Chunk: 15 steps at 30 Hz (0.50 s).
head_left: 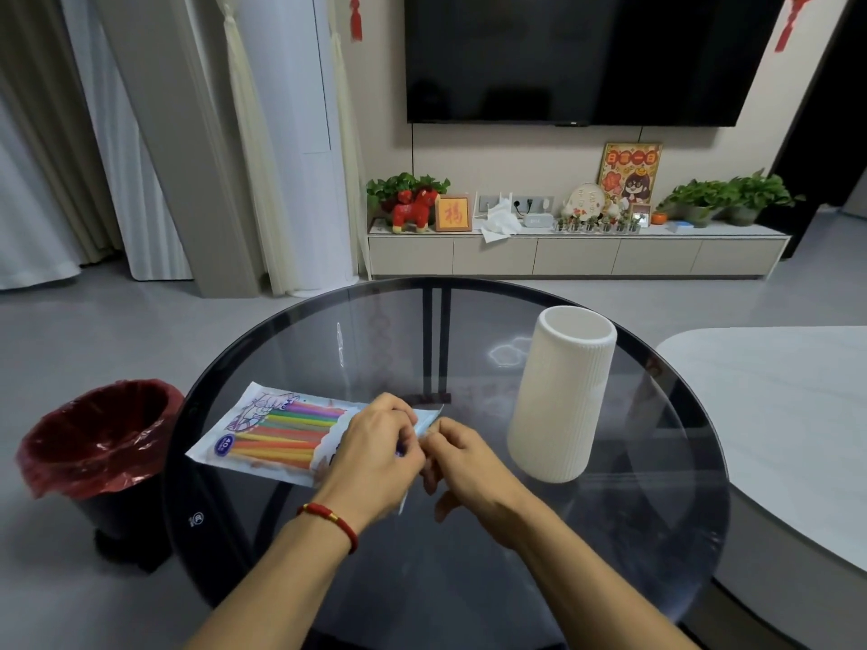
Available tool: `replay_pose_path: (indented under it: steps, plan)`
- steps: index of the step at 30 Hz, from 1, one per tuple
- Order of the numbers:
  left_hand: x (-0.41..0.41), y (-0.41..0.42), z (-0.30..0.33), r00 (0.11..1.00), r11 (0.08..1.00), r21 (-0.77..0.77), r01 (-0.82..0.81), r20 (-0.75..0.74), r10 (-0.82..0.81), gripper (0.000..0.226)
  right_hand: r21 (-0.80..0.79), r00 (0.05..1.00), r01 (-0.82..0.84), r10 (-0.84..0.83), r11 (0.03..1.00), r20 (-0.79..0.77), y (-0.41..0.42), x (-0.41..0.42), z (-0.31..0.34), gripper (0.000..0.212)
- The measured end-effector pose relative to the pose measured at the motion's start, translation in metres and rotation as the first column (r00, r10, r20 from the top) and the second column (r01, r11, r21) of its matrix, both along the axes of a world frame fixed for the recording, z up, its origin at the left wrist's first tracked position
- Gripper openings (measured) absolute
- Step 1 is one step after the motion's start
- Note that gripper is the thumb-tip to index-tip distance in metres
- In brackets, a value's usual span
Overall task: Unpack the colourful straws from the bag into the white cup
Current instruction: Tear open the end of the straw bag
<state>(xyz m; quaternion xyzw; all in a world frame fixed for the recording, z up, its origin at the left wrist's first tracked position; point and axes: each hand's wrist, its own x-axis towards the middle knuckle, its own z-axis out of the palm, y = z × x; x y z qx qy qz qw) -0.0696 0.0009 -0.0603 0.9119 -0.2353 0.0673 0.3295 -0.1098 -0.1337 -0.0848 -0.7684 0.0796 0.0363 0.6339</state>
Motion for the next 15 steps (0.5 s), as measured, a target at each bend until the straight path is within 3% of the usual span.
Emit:
replay_pose_path:
  steps: [8,15]
  plan:
    - [-0.006,-0.005,0.004,0.998,0.998,0.003,-0.061,0.022,0.061,0.014,-0.182,0.993,-0.004,0.025,0.983,0.114,-0.003,-0.002,0.005,0.025]
    - [-0.01,-0.008,0.005,0.998,0.998,-0.01,-0.056,0.027,0.056,0.016,-0.116,0.996,0.049,-0.04,0.992,0.081,-0.004,-0.005,0.003,0.028]
